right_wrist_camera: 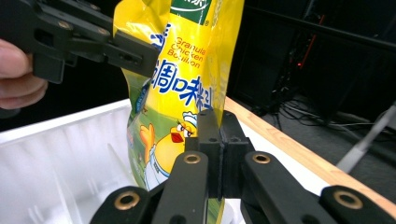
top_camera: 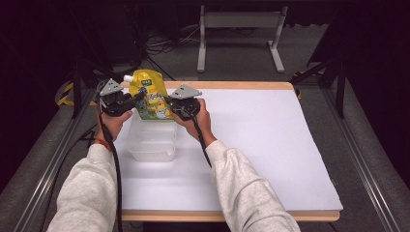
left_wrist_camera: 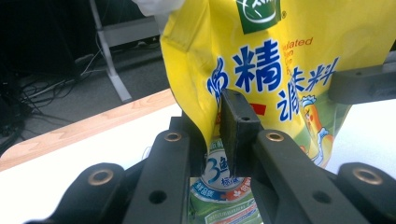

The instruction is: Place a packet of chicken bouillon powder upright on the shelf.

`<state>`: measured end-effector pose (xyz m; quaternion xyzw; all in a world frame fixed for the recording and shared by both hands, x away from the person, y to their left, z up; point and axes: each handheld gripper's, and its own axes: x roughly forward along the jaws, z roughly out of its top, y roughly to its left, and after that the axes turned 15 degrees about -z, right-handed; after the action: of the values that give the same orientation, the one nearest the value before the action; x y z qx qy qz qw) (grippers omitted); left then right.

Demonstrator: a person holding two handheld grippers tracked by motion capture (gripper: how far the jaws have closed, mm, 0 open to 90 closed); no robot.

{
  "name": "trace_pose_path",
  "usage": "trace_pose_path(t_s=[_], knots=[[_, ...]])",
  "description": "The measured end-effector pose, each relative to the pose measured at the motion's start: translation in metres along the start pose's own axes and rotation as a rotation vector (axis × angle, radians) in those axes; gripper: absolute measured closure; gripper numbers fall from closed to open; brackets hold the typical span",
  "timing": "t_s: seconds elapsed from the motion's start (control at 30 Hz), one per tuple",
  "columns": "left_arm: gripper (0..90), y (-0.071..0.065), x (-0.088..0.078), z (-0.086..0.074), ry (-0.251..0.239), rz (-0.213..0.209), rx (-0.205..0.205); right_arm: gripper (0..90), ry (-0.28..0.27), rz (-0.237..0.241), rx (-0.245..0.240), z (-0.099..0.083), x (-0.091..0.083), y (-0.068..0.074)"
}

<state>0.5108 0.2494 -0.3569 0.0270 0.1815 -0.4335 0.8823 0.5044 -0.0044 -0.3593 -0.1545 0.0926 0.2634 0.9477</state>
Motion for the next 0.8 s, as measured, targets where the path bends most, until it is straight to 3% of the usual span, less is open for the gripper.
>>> trace_pose_path(t_s=[0.1,0.23,0.37,0.47,0.57,0.6,0.7,0.8], knots=[[80.1,0.0009,-0.0028,-0.0007,-0.007,-0.009,-0.004,89.6,0.004,0.011,0.026,0.0005,-0.0002,0.0000],[80.8,0.0024,-0.0031,-0.0023,-0.031,-0.028,-0.018,89.5,0.021,0.031,0.105,-0.0005,-0.0002,-0.0020],[80.5,0.0032,-0.0009,-0.0037,-0.034,-0.032,-0.036,89.7,0.036,0.043,0.128,-0.0007,0.0009,-0.0021],[80.4,0.0037,-0.0017,-0.0045,-0.043,-0.030,-0.041,89.7,0.080,0.066,0.178,0.0049,0.0009,-0.0037],[80.4,0.0054,-0.0043,-0.0054,-0.069,-0.048,-0.056,89.7,0.077,0.079,0.182,0.0064,0.0005,-0.0043],[80.7,0.0048,-0.0042,-0.0051,-0.069,-0.042,-0.057,89.7,0.070,0.087,0.204,0.0076,0.0004,-0.0054],[80.8,0.0046,-0.0026,-0.0061,-0.056,-0.031,-0.055,89.5,0.086,0.087,0.174,0.0051,0.0036,-0.0014],[81.2,0.0042,-0.0030,-0.0065,-0.057,-0.039,-0.057,89.4,0.095,0.097,0.185,0.0019,0.0055,-0.0034]])
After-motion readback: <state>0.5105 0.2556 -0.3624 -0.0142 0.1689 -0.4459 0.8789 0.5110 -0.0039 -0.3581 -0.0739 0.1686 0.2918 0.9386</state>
